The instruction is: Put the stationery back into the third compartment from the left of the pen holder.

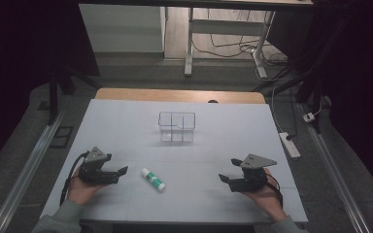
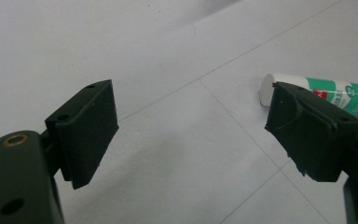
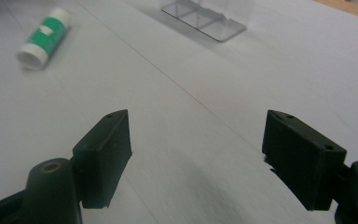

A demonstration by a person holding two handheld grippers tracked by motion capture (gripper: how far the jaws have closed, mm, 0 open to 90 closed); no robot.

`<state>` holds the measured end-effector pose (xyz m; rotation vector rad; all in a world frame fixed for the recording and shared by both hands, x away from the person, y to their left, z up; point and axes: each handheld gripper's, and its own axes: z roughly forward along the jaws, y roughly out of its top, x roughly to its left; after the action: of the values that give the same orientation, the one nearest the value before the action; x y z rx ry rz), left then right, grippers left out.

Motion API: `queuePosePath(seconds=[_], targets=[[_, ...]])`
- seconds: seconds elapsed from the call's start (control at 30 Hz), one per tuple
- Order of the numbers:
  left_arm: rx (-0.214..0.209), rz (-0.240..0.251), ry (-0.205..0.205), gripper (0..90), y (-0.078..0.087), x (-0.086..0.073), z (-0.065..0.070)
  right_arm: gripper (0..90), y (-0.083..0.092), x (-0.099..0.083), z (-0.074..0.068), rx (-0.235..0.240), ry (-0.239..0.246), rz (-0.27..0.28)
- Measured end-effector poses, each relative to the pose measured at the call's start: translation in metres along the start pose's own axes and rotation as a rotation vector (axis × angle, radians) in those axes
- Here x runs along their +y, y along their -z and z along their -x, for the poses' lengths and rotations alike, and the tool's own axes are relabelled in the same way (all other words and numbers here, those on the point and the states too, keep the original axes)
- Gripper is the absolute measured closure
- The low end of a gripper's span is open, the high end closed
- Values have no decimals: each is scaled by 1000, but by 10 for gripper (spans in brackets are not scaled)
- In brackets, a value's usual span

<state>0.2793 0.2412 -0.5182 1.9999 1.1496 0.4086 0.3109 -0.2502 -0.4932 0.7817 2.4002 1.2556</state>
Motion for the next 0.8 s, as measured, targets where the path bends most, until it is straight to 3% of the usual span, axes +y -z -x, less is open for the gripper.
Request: queuePosePath(seconds=[0.47,0.6,0.8], targets=[[-7,-7,0,159,-1,0,2,262,-16,18,-11,37,21,-7],[-6,-7,0,159,-1,0,1,270,-20,26,-16,69,-4,9],[-6,-11,-1,158,-1,0,1,273,-28,37,-24,102,17,11]])
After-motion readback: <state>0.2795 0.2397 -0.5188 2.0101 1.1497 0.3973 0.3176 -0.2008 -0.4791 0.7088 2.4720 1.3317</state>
